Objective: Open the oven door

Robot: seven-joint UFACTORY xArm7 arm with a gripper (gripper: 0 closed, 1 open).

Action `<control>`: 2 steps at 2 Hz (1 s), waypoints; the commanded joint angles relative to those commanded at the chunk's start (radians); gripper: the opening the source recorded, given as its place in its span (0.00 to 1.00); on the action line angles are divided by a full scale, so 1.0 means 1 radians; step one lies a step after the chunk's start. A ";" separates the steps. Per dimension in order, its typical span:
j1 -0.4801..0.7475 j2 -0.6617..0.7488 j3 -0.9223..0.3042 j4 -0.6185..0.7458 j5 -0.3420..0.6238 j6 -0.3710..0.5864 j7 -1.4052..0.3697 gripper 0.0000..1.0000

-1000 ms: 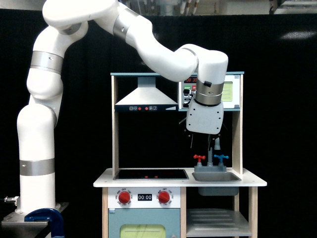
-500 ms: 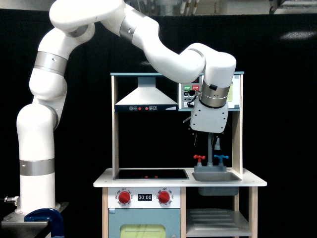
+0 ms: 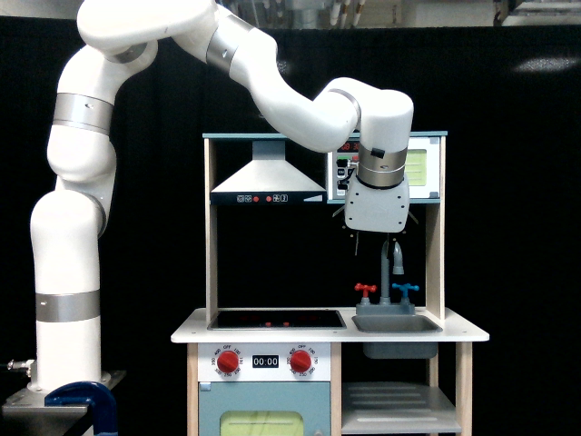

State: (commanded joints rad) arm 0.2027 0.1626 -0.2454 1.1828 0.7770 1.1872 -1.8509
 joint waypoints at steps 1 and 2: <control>-0.008 -0.005 0.038 0.085 -0.023 0.045 0.088 1.00; -0.006 0.034 0.100 0.294 -0.053 0.129 0.256 1.00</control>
State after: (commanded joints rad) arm 0.1971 0.1967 -0.1458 1.4764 0.7244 1.3163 -1.5949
